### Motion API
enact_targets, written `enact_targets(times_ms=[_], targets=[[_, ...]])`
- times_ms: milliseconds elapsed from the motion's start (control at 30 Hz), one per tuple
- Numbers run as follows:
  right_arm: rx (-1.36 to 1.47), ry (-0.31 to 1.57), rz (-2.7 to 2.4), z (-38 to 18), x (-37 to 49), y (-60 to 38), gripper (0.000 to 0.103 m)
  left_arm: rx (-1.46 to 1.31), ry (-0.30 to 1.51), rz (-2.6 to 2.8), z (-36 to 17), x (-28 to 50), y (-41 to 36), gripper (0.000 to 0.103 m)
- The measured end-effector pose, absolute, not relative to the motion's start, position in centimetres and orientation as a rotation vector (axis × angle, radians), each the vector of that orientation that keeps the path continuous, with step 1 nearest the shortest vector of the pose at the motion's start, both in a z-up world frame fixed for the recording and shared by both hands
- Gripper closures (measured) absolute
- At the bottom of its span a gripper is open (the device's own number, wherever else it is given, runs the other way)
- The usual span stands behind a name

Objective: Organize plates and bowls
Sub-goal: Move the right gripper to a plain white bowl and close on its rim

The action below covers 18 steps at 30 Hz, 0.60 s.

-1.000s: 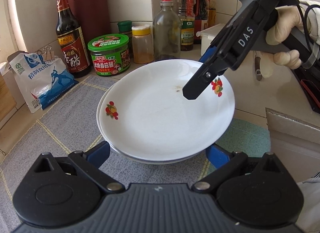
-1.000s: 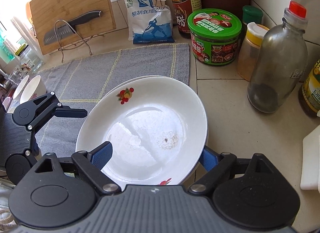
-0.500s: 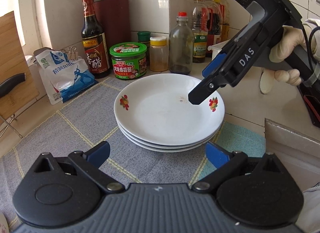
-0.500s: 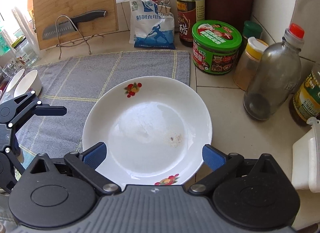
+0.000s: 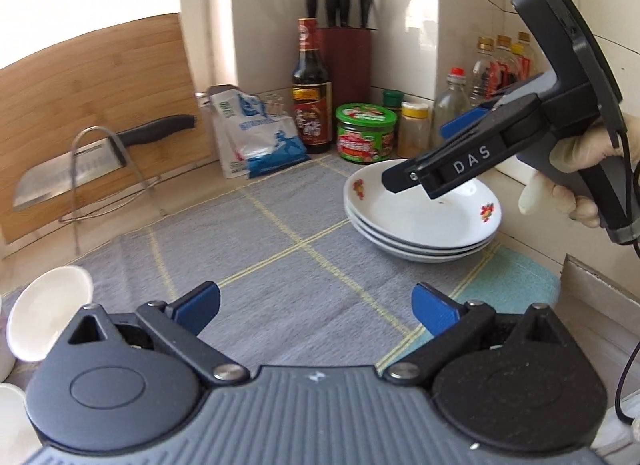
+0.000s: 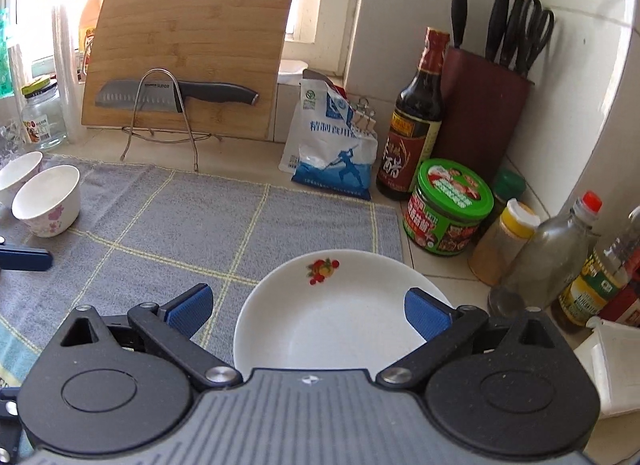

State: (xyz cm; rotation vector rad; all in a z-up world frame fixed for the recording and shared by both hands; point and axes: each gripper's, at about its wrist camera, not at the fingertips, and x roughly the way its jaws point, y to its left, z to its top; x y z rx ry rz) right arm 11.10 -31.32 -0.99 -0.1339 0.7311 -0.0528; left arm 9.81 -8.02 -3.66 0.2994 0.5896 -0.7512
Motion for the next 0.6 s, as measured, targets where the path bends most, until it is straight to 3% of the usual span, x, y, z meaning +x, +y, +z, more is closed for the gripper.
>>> enact_targets(times_ms=[600], targets=[[-0.215,0.676,0.582,0.4,14.2,-10.9,0.000,0.237,0.605,-0.178,-4.7,6.9,9.6,0.002]])
